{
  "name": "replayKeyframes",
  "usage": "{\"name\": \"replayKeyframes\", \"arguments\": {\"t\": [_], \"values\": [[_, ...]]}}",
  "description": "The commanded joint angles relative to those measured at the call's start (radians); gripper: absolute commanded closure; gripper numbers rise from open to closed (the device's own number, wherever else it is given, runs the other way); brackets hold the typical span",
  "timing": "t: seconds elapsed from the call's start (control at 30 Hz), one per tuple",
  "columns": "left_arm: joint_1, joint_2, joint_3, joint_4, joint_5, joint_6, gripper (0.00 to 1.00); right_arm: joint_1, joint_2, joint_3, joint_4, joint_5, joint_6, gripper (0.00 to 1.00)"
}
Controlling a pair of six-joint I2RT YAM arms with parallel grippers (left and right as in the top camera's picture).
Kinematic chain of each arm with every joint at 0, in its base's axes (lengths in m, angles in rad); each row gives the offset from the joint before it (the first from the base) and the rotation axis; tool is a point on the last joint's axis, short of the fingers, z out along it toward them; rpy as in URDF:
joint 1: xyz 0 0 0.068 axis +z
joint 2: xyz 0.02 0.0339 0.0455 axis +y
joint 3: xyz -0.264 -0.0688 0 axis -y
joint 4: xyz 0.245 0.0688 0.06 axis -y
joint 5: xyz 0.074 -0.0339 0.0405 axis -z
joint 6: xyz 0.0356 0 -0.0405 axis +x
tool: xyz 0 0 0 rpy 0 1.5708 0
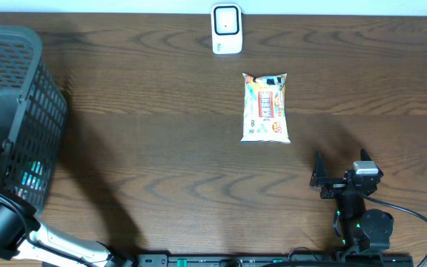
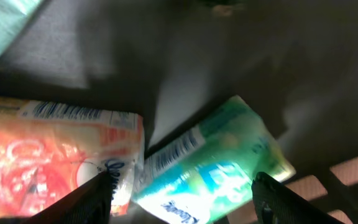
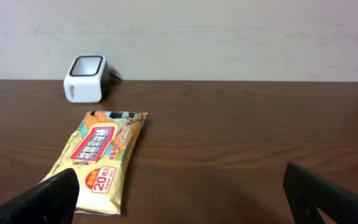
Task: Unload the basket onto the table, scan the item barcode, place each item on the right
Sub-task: 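Move the left gripper back into the grey basket, then grasp a small green-and-white tissue pack in the basket with the left gripper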
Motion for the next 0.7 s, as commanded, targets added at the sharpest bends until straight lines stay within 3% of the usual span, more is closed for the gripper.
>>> {"name": "replayKeyframes", "arguments": {"t": [0.0, 0.17, 0.43, 0.53, 0.67], "values": [[0.01, 0.031, -0.004, -0.007, 0.013, 0.007, 0.29, 0.004, -0.005, -0.003, -0.003, 0.008, -0.011, 0.01], [0.011, 0.055, -0.004, -0.003, 0.013, 0.007, 0.31, 0.004, -0.005, -0.003, -0.003, 0.008, -0.011, 0.01], [0.011, 0.091, -0.004, -0.005, 0.026, 0.007, 0.53, 0.004, -0.005, -0.003, -0.003, 0.008, -0.011, 0.01], [0.011, 0.092, -0.004, -0.003, 0.077, 0.026, 0.59, 0.004, -0.005, -0.003, -0.003, 0.008, -0.011, 0.01], [0.011, 0.092, -0.004, -0.003, 0.175, 0.101, 0.59, 0.004, -0.005, -0.003, -0.003, 0.008, -0.011, 0.01]]}}
